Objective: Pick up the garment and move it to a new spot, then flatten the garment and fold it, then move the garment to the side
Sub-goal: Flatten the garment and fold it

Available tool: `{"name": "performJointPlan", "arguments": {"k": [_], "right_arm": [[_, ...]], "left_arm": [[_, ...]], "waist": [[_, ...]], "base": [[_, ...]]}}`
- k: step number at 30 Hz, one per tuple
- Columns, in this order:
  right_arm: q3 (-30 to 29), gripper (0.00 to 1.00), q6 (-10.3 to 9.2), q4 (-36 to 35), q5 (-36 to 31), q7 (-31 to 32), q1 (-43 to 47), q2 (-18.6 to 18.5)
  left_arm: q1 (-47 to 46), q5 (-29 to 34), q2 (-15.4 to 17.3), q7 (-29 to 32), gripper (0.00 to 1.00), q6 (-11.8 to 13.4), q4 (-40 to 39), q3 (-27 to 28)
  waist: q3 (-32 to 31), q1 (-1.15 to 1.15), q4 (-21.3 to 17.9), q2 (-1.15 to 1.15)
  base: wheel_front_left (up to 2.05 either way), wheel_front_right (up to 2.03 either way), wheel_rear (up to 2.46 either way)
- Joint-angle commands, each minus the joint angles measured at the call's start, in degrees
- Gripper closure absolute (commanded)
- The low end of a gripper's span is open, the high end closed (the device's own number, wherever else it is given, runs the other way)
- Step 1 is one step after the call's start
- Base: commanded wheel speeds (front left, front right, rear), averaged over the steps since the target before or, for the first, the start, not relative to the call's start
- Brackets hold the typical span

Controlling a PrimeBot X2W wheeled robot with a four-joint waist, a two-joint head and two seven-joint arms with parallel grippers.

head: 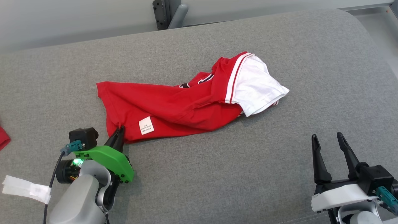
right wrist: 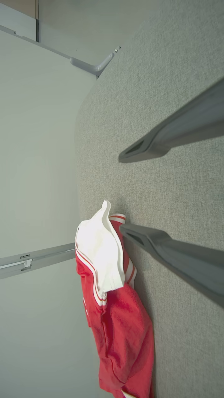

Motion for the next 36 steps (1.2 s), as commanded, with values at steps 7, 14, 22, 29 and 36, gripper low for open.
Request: {"name": "performJointPlan", "arguments": {"k": [7,14,22,29,36], "right_arm": [[-0.5,0.00,-0.02,0.3,0.0,-0.2,0.6,-0.2],[-0.8,0.00,-0.02,0.2,0.4,-0.2,2.4,-0.2],[-1.1,0.00,-0.02,0.1,-0.1,-0.2,3.0,-0.2],[-1.2,0.00,-0.02,0.3,-0.6,-0.2,2.8,-0.2],[-1.2,0.00,-0.02,0.7,-1.2,-0.2,2.9,-0.2]], "left_arm": [[-1.4,0.8,1.6,-3.7,1.00,-0.7,-3.9,0.8],[9.5,-0.9,6.7,-4.5,1.00,0.8,-17.9,2.5],[25.0,-1.2,6.2,-6.7,1.00,4.4,-24.6,1.9],[27.6,0.7,1.8,-8.1,1.00,2.1,-20.5,3.9],[28.9,5.2,-2.5,-8.0,0.00,-1.1,-16.9,10.1]], "waist": [[-1.6,0.00,0.4,0.00],[-3.2,0.00,0.9,0.00],[-2.9,0.00,2.8,0.00],[-2.9,0.00,4.4,0.00],[-3.8,0.00,5.2,0.00]], "base": [[0.00,0.00,0.00],[0.00,0.00,0.00],[0.00,0.00,0.00],[0.00,0.00,0.00],[0.00,0.00,0.00]]}}
